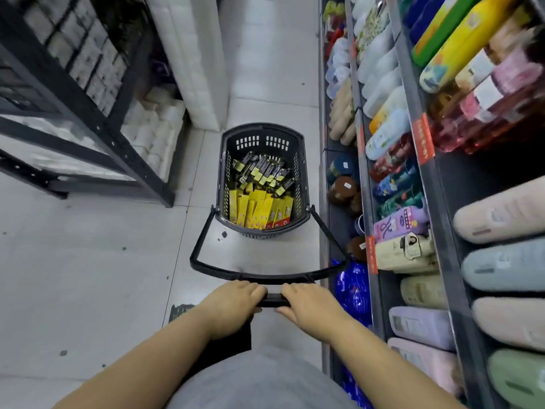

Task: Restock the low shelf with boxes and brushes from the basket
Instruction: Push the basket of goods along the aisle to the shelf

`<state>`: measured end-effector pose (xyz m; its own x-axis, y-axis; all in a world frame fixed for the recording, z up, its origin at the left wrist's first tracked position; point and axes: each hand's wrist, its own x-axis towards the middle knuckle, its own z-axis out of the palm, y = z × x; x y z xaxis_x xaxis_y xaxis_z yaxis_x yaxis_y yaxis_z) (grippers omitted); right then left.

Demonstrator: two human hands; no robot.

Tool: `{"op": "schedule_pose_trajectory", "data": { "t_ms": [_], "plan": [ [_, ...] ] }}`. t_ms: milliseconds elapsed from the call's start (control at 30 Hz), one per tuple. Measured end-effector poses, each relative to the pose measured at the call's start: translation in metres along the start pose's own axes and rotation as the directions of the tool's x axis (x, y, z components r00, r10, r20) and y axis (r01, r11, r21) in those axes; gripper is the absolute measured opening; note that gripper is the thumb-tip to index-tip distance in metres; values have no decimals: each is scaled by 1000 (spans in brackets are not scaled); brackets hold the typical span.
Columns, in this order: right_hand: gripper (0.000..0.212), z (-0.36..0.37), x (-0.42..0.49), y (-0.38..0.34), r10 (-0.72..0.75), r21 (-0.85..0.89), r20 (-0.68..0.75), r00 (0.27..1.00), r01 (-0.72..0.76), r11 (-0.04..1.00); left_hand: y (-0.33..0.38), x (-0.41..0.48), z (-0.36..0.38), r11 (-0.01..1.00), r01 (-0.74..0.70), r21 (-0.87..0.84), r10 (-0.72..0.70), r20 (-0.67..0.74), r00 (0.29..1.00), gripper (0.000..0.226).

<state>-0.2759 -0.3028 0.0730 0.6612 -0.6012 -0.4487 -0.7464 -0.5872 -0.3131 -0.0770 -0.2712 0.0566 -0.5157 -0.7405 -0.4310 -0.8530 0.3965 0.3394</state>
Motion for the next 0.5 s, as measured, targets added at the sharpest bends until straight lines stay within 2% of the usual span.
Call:
{"op": "schedule_pose_trajectory", "data": {
  "t_ms": [200,500],
  "plan": [
    [37,-75,90,40,102,71,11,995,-103,992,-80,78,-88,991,-131,32,129,51,990,26],
    [40,-181,230,105,106,73,6,994,-106,992,-198,186,-195,990,-127,60,124,51,991,30]
  ]
}}
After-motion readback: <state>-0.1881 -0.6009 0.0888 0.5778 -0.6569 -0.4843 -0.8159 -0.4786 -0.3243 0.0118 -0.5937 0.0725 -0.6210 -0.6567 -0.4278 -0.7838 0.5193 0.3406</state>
